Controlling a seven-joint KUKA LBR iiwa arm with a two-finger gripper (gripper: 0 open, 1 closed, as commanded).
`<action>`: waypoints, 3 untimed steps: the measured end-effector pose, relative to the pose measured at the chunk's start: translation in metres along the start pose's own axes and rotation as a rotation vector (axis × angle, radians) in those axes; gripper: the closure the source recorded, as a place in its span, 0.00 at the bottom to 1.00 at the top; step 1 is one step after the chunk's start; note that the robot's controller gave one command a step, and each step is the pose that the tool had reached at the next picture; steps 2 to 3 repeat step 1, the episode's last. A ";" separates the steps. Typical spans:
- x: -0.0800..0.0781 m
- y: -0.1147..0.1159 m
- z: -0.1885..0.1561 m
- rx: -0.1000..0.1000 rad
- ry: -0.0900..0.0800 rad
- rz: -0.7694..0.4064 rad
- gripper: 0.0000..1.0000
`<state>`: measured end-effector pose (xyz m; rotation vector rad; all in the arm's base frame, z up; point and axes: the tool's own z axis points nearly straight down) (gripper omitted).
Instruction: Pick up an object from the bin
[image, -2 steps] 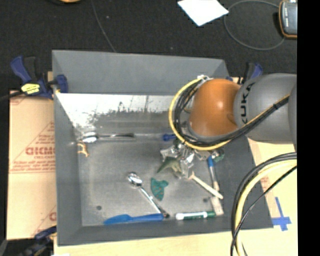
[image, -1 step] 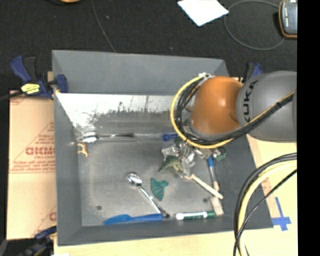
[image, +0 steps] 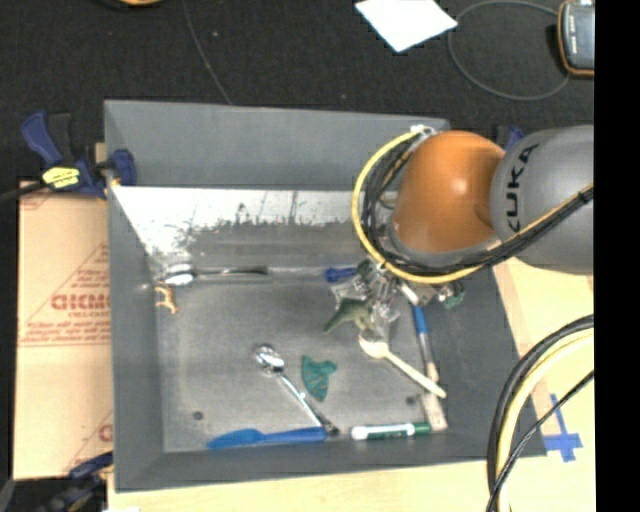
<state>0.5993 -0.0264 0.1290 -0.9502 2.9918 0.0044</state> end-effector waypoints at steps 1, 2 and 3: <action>-0.001 -0.001 -0.016 0.005 -0.005 0.002 1.00; -0.001 -0.001 -0.016 0.005 -0.005 0.002 1.00; -0.001 -0.001 -0.016 0.005 -0.005 0.002 1.00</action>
Offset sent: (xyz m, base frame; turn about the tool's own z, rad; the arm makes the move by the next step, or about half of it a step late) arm 0.0016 -0.0006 0.0650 0.0015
